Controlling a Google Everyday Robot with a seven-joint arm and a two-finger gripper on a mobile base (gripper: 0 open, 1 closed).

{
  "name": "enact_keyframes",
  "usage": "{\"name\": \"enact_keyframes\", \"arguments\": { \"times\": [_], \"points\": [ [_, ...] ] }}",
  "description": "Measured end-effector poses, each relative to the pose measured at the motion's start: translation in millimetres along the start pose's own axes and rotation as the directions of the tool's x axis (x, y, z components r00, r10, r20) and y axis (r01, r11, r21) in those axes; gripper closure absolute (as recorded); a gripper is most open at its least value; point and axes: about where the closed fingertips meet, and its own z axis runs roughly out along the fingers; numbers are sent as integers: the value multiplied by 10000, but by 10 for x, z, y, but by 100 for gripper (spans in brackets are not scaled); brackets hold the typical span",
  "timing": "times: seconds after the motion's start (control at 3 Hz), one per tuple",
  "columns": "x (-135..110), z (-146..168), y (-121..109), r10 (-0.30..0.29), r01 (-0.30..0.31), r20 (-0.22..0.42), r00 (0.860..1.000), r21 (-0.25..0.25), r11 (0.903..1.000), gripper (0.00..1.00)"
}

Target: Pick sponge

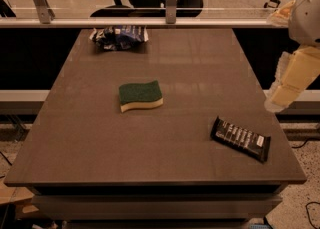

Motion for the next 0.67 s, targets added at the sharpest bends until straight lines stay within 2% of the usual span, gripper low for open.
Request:
{"name": "enact_keyframes", "arguments": {
  "times": [0.33, 0.67],
  "points": [
    [-133, 90, -78, -91, 91, 751, 9971, 15, 10000, 0],
    [-334, 282, -106, -284, 366, 1880, 9818, -402, 9985, 0]
  ]
}}
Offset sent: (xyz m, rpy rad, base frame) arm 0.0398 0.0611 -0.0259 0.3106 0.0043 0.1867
